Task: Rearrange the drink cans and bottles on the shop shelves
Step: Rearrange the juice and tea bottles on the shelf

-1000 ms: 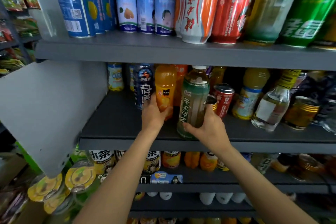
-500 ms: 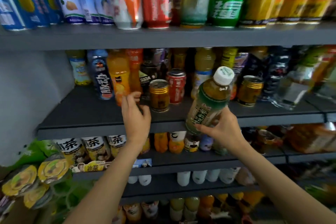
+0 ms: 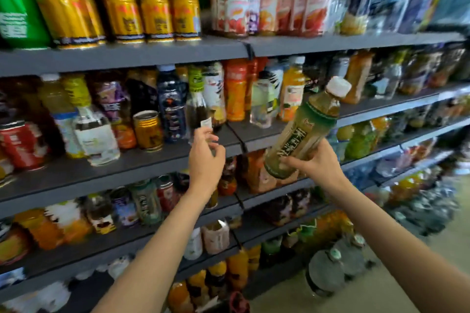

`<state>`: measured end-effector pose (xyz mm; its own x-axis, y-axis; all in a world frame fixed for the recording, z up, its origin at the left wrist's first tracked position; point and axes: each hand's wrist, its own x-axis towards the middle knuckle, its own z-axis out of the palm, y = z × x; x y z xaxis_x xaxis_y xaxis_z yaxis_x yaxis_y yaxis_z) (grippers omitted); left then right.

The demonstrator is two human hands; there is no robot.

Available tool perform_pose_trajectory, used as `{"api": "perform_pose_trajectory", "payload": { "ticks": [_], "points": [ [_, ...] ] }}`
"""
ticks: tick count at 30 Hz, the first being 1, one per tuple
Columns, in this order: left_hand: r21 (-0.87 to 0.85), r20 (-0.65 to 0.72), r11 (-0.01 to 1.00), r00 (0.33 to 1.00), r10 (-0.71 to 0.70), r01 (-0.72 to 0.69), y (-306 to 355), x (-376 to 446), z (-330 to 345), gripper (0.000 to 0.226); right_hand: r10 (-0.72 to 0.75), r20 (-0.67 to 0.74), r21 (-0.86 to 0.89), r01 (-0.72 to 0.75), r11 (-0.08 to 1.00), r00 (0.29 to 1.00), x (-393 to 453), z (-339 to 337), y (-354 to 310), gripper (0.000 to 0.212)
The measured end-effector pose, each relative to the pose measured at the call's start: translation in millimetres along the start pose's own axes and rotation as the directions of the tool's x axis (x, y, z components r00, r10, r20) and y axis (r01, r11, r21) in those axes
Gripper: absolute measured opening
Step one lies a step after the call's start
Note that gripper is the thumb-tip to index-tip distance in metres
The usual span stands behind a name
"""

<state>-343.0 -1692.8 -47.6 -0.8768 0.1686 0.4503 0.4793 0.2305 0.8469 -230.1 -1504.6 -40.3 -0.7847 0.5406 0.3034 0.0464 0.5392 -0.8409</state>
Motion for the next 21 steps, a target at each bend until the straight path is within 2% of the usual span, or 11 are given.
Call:
{"api": "perform_pose_trajectory", "payload": {
  "ticks": [5, 10, 13, 17, 21],
  "points": [
    [0.004, 0.094, 0.992, 0.988, 0.121, -0.122, 31.9, 31.2, 88.1, 0.026, 0.048, -0.153, 0.070, -0.038, 0.997, 0.987, 39.1, -60.3, 49.3, 0.069],
    [0.020, 0.149, 0.987, 0.976, 0.158, -0.162, 28.1, 71.3, 167.9, 0.036, 0.076, -0.191, 0.085, -0.060, 0.995, 0.979, 91.2, -90.1, 90.0, 0.065],
    [0.100, 0.132, 0.969, 0.968, 0.212, -0.226, 28.0, 96.3, 211.0, 0.038, 0.077, -0.203, 0.040, -0.071, 0.997, 0.976, 130.7, -105.2, 109.6, 0.065],
    [0.173, 0.096, 0.943, 0.957, 0.272, -0.285, 30.3, 118.3, 252.5, 0.046, 0.026, -0.161, -0.029, -0.031, 0.999, 0.987, 179.4, -120.7, 128.0, 0.062],
    [0.257, -0.017, 0.943, 0.974, 0.225, -0.213, 31.6, 132.4, 275.4, 0.058, -0.072, -0.053, -0.135, 0.065, 0.989, 0.996, 223.6, -120.7, 138.5, 0.067]
  ]
}}
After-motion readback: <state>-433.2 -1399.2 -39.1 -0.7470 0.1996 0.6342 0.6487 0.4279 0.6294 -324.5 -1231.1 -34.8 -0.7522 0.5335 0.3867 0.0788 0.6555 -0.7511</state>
